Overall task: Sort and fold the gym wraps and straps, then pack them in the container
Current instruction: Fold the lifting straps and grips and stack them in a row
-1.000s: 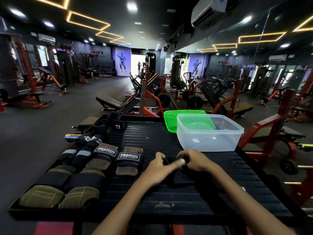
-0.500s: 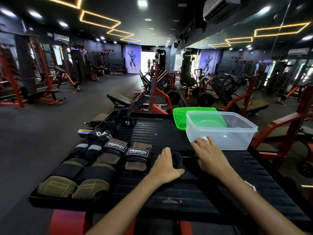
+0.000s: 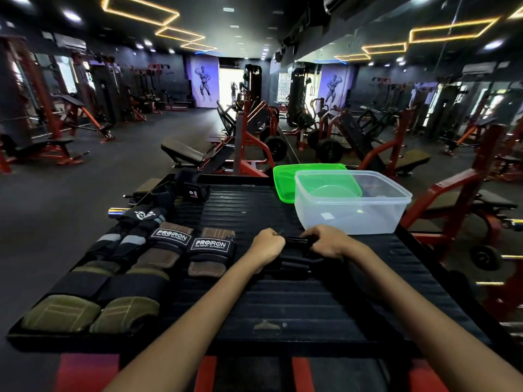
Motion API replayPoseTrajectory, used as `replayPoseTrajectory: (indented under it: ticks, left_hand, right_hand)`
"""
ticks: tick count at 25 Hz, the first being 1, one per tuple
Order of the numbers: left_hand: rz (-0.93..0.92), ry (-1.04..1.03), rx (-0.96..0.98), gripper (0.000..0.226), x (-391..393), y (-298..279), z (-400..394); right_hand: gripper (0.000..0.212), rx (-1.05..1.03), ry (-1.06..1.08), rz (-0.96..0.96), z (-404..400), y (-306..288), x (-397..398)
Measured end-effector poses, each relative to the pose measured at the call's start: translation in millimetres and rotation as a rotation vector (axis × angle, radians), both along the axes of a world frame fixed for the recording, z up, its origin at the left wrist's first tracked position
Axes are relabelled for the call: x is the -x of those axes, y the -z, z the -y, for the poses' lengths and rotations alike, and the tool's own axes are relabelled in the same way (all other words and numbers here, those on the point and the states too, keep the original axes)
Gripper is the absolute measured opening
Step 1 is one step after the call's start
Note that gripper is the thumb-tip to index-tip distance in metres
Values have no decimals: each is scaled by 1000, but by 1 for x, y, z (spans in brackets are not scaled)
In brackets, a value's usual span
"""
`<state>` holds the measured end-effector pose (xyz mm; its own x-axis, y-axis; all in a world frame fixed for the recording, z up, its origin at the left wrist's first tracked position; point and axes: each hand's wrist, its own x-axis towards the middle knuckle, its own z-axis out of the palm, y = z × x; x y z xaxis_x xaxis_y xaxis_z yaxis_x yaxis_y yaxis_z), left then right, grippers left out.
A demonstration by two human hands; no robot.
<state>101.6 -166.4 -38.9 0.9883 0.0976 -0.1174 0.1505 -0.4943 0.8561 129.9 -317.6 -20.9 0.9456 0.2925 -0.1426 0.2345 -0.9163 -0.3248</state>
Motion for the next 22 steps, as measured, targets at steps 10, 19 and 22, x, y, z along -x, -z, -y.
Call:
replayPoseTrajectory:
  ticks: [10,19,22]
  left_hand:
    - [-27,12,-127,24,18,13,3]
    - [27,40,-121,27,25,16,0]
    - [31,-59,-83,21,22,14,9]
  right_hand:
    - [48,-38,22,242,1,22,36]
    - [31,-119,138,330,-4,30,45]
    - [27,-199,156,307,-4,32,40]
